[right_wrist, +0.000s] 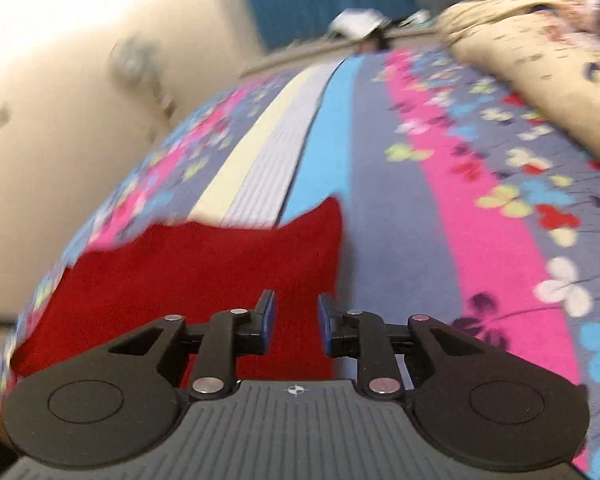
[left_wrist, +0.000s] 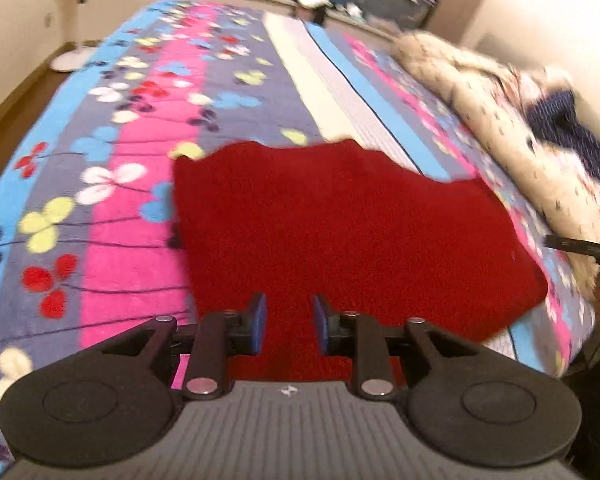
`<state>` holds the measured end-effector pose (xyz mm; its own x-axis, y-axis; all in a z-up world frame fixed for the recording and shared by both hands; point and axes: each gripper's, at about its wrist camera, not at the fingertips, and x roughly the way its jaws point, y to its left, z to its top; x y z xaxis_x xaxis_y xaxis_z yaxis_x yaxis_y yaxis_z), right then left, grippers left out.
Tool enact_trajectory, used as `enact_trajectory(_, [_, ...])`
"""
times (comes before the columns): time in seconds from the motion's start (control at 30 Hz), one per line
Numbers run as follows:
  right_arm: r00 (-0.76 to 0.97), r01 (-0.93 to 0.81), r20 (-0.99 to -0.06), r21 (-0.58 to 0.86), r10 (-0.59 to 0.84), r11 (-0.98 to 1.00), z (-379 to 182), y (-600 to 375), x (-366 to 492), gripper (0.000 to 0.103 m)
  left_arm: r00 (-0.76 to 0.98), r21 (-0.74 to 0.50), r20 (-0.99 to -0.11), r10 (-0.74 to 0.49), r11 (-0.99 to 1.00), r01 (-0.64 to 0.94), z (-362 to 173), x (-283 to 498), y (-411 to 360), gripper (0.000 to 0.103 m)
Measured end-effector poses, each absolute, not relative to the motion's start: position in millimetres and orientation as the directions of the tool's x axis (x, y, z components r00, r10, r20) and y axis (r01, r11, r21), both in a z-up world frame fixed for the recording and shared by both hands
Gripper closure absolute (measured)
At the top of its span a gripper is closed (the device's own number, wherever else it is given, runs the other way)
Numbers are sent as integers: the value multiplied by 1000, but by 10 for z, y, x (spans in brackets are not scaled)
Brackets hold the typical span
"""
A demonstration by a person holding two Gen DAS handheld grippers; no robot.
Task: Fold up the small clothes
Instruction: 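Lower the folded hem onto the collar and open both grippers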
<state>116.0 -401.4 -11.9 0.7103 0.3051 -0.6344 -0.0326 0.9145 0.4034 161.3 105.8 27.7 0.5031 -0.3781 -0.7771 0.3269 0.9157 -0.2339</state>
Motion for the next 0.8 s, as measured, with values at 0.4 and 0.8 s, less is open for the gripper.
enact_trajectory(0.4, [600,-127,-749,258,281,958,-395,-3670,1315,71,568,-116,-778,-269,950,291,277,1791,763,68])
enact_trajectory(0.8, [674,-101,-706,202,216,974,-242,-3505,1301,41,548,-51,-817,-178,970,238,153,1953,654,25])
